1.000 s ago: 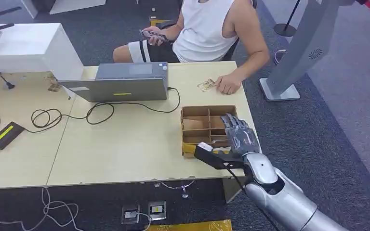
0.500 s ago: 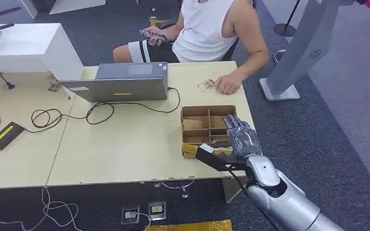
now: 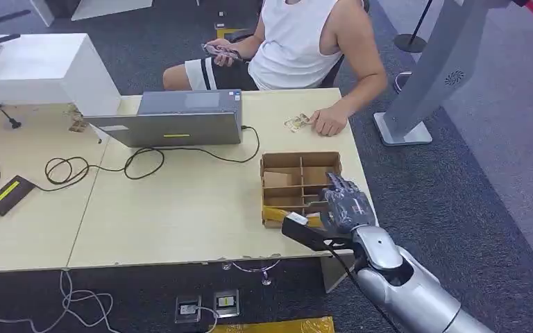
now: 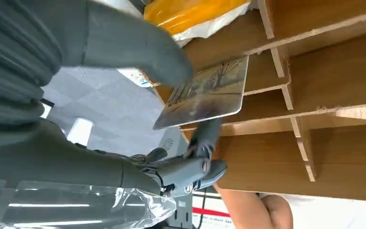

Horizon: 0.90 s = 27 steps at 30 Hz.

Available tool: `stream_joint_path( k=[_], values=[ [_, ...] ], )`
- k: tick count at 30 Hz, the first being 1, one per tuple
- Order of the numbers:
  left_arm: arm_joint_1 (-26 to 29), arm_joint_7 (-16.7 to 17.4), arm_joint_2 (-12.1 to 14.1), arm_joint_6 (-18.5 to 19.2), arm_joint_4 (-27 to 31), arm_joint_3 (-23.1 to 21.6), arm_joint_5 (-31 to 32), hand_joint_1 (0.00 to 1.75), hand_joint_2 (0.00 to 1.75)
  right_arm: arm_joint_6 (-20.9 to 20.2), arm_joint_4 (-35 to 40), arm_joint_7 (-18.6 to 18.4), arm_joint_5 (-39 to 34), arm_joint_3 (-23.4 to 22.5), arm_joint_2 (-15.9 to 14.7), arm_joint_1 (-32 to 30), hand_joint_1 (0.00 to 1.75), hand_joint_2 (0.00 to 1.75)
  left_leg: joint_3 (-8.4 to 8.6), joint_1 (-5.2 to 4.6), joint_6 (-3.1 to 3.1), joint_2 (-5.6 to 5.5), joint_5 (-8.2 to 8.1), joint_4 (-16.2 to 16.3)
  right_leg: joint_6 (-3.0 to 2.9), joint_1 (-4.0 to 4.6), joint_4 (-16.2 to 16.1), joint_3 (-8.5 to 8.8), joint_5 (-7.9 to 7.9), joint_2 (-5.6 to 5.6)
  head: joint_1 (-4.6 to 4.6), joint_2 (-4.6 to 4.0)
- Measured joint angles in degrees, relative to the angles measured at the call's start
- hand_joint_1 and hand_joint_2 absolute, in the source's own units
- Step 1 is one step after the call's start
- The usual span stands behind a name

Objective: Pass the card to the sensor for recognition and then transmit it.

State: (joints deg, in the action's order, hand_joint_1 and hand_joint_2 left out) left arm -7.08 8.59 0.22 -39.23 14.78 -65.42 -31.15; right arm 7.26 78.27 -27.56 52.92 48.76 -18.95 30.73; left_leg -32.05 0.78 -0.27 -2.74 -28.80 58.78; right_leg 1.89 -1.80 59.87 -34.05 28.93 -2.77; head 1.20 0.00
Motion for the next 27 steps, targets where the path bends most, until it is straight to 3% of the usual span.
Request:
stream_joint_path(
  k=[27],
  values=[
    [0.09,0.00,-0.20,0.24,0.00,0.00,-0.17,0.00,0.00,-1.07,-0.76,0.39,-0.20,0.04,1.36,0.40,1.75,1.75,-0.01,0.00,0.00,-0.01,0.00,0.00,0.00,0.00,0.00,0.00,0.00,0.01,0.00,0.00]
  ],
)
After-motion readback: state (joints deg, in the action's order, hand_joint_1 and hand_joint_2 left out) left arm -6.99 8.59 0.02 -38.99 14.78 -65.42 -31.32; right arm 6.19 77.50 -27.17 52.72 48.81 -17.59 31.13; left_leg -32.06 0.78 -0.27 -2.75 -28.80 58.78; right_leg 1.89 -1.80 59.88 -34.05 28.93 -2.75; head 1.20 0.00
